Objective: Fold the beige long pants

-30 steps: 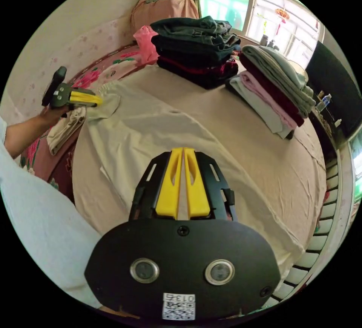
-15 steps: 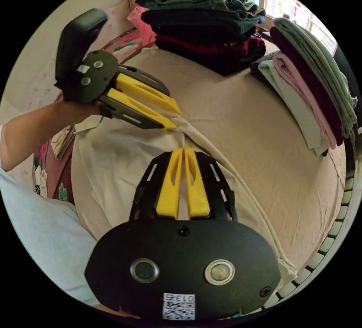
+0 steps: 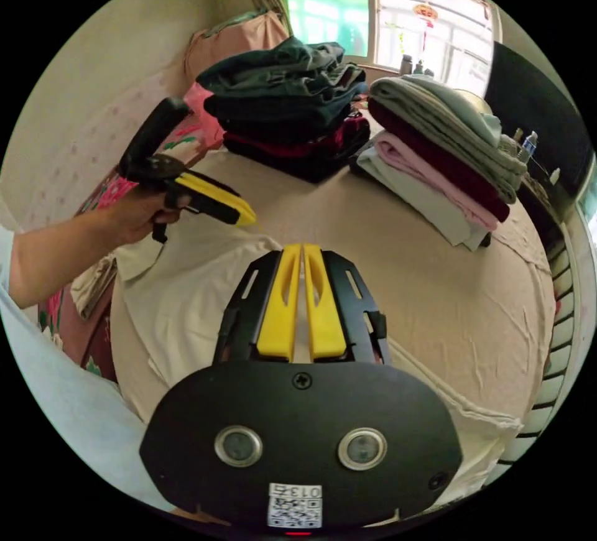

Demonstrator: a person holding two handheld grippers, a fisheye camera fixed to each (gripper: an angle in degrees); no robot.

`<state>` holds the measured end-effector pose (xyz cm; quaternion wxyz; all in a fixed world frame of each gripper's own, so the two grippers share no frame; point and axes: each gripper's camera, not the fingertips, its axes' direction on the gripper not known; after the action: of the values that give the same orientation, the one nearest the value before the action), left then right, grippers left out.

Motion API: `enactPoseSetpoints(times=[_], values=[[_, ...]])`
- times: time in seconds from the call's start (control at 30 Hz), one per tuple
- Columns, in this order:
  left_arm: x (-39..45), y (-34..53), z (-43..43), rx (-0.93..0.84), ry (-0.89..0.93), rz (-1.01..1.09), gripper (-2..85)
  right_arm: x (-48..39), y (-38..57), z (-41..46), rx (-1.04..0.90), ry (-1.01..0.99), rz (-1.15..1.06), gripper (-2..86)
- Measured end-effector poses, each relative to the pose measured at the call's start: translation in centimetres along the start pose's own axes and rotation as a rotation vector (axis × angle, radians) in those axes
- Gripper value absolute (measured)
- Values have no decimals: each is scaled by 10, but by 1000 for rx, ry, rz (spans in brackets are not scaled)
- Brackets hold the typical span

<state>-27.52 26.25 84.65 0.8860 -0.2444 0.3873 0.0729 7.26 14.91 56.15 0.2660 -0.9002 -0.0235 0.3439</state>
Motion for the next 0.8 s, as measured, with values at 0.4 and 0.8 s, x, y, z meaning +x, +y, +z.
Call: enactPoseSetpoints(times=[0.4, 0.8], values=[[68, 130, -5, -125, -867, 24, -2, 1, -16, 63, -256, -67, -85, 1], [84, 170, 17, -194, -684, -28, -2, 24, 99, -59, -215, -16, 80, 3]])
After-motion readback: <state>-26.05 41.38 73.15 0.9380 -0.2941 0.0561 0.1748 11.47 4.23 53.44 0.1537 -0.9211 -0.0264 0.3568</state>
